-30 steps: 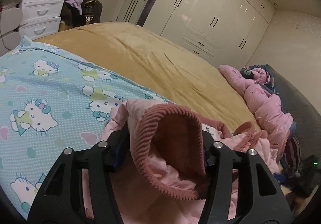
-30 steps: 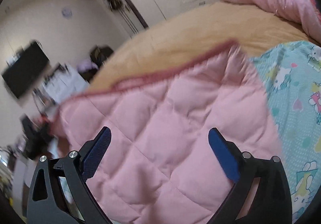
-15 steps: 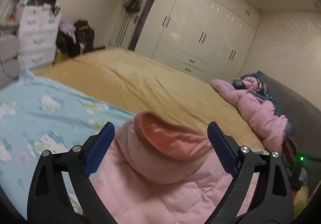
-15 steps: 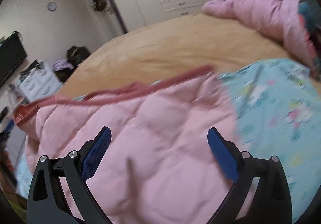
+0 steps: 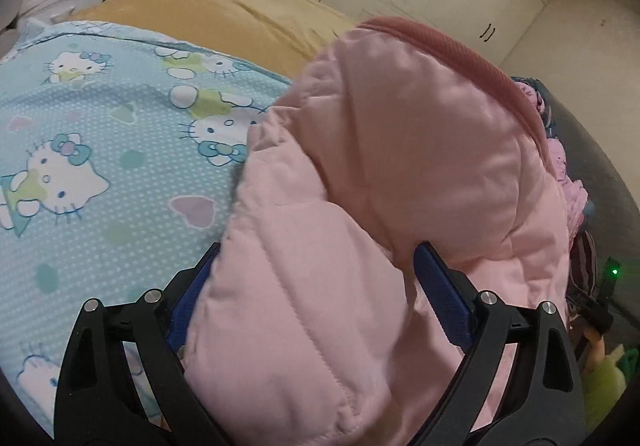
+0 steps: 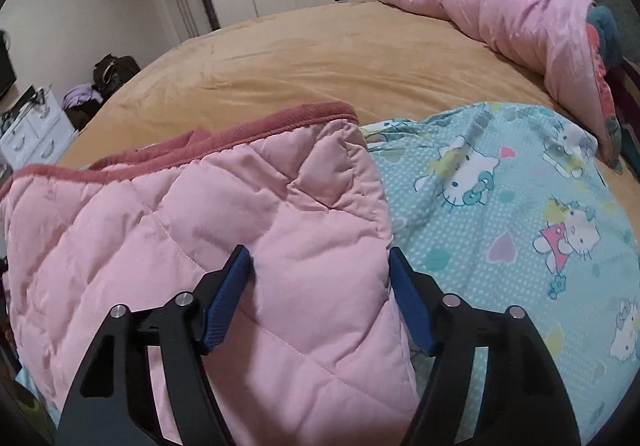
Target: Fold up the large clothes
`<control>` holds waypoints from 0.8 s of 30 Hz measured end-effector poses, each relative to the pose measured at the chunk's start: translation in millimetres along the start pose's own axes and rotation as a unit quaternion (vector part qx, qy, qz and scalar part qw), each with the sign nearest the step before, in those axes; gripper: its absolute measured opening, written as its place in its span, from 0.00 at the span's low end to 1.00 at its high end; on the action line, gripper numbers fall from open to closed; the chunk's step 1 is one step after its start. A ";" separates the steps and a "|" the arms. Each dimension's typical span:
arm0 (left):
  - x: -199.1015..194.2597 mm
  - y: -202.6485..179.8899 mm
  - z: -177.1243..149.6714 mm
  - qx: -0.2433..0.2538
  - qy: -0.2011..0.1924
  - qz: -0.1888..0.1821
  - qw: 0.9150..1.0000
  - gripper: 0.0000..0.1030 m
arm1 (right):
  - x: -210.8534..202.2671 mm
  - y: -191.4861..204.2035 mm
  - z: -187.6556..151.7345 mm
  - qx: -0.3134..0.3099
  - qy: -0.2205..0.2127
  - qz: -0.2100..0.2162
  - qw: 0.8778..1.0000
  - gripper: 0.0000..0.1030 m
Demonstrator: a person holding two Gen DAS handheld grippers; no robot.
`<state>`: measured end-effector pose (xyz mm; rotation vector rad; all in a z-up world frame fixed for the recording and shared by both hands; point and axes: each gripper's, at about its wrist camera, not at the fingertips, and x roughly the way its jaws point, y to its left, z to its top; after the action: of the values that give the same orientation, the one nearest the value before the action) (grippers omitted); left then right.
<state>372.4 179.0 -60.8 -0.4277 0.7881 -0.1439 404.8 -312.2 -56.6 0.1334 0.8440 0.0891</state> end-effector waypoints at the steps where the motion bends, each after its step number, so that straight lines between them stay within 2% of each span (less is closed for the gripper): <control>1: -0.8 -1.6 -0.5 0.006 -0.010 0.004 1.000 0.65 | 0.1 0.8 -2.0 -0.008 -0.004 0.002 1.000 0.50; 2: -2.0 -3.1 -0.2 0.010 -0.018 0.005 1.000 0.54 | -0.7 1.5 -1.3 -0.012 -0.009 0.005 1.000 0.40; 4: -5.1 -5.2 0.0 0.017 -0.029 0.003 0.999 0.29 | -7.3 2.9 -1.8 -0.017 -0.024 0.006 1.000 0.30; 6: -9.0 -10.7 4.1 0.029 -0.038 0.012 0.999 0.17 | -16.9 -0.5 -1.1 -0.010 -0.047 0.009 0.999 0.23; 7: -13.7 -14.3 7.1 0.034 -0.048 0.013 0.998 0.15 | -21.0 -3.3 0.9 -0.007 -0.055 0.011 0.998 0.20; 10: -39.2 -31.8 22.4 0.048 -0.093 0.002 0.995 0.13 | -47.4 -7.6 10.9 0.005 -0.105 0.012 0.994 0.17; 13: -67.2 -48.1 38.5 0.068 -0.139 -0.012 0.988 0.12 | -73.9 -10.9 34.1 0.019 -0.158 0.035 0.987 0.16; 16: -77.1 -61.0 52.2 0.083 -0.167 -0.002 0.982 0.12 | -78.3 -5.4 57.0 0.018 -0.183 0.021 0.983 0.16; 18: -68.6 -63.0 65.8 0.085 -0.164 0.003 0.983 0.12 | -72.2 -4.9 67.7 0.022 -0.187 0.014 0.982 0.16; 21: -44.0 -61.5 82.0 0.079 -0.139 0.014 0.987 0.12 | -54.3 -5.7 79.7 0.031 -0.175 0.001 0.984 0.16; 24: -28.8 -66.4 82.9 0.094 -0.123 0.039 0.987 0.12 | -34.9 -5.1 84.1 0.029 -0.161 -0.018 0.986 0.16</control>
<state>413.4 153.4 38.1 -0.2290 0.5403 -0.0897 444.8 -328.7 23.6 0.1812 0.5253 0.0087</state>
